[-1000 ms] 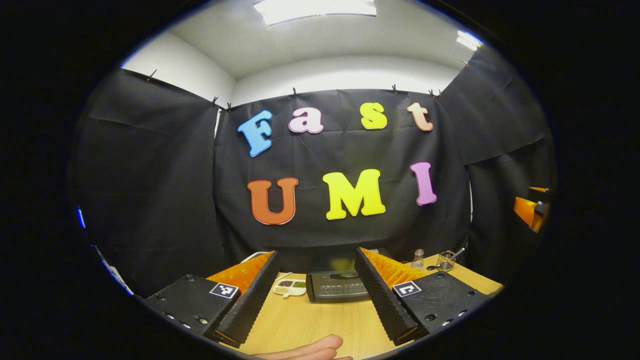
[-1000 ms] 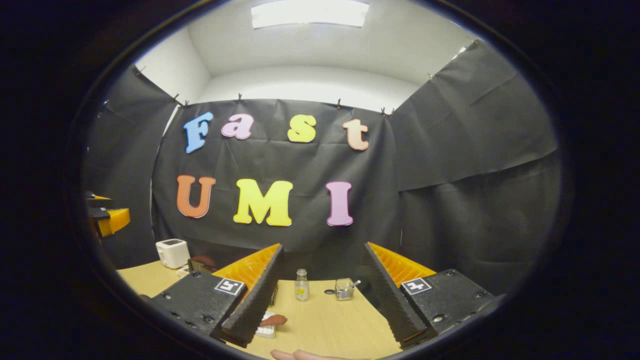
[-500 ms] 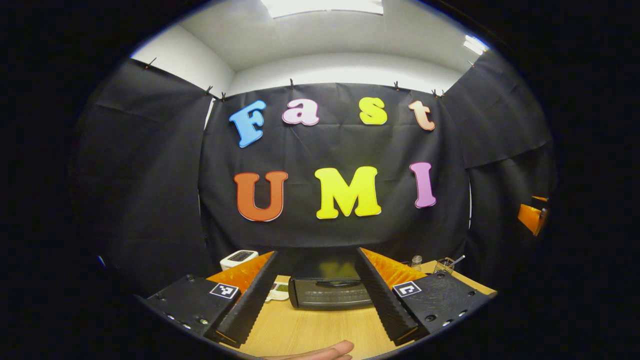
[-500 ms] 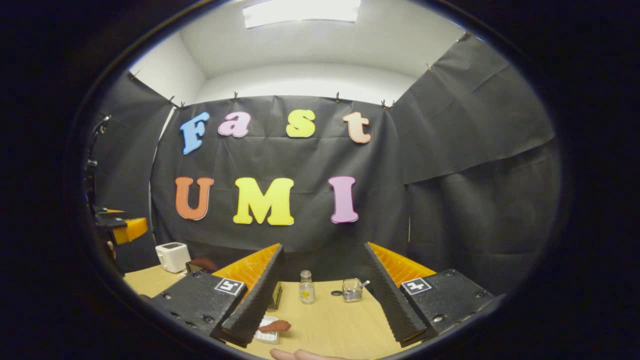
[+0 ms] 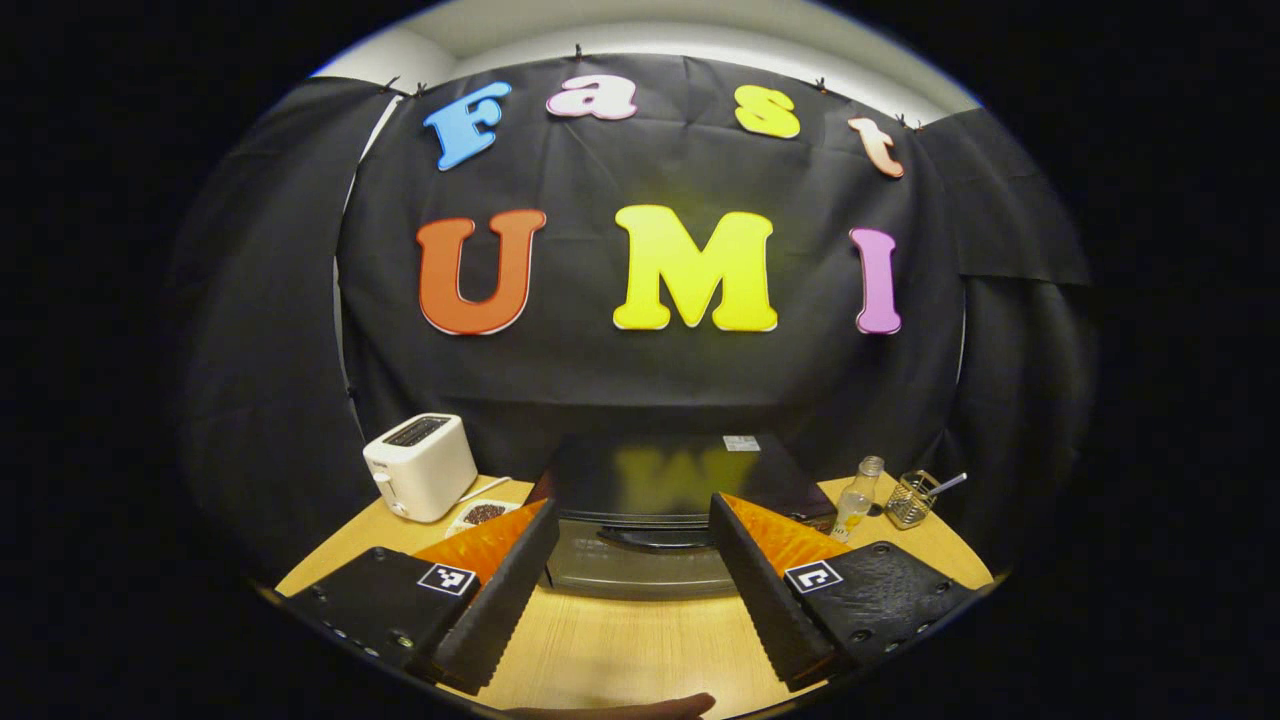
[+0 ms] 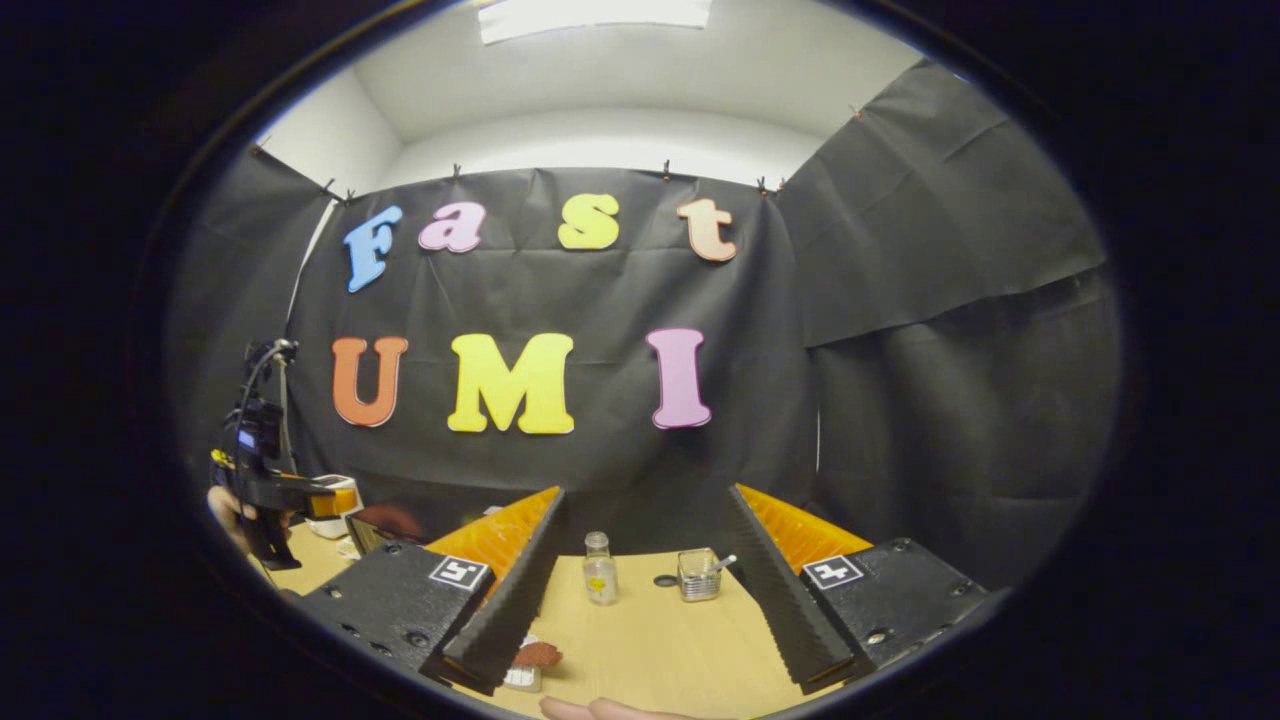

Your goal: Open the electric oven with the left hand, put the food in, and close the electric oven.

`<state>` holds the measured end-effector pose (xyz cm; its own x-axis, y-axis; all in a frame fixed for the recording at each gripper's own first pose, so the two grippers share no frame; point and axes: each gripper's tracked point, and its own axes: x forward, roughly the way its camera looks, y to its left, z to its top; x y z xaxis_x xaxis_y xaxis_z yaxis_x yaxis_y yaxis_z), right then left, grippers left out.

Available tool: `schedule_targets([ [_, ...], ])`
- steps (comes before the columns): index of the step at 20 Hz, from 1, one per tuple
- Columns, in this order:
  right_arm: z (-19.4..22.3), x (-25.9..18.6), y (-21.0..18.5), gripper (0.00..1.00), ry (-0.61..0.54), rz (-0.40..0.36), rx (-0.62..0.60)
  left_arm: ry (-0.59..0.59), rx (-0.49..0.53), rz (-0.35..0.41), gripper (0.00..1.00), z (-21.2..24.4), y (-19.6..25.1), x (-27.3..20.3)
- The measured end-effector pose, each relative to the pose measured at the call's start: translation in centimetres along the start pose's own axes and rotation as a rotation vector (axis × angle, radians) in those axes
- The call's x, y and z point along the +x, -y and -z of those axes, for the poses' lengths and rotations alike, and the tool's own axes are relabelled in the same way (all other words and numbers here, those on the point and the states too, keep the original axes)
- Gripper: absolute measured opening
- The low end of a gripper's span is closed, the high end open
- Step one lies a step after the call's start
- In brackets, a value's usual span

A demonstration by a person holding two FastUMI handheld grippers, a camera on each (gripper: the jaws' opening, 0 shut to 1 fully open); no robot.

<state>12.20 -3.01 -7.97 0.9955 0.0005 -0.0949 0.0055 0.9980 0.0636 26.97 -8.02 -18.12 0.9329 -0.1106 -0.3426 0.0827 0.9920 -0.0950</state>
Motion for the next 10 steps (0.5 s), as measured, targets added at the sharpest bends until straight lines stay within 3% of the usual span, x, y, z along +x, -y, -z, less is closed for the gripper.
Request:
schedule_targets([
  [10, 0.5, 2.3, 2.7, 0.96, 0.014, 0.024, -0.016, -0.133, 0.007, 0.019, 0.96, 3.9, 2.6, 9.4],
])
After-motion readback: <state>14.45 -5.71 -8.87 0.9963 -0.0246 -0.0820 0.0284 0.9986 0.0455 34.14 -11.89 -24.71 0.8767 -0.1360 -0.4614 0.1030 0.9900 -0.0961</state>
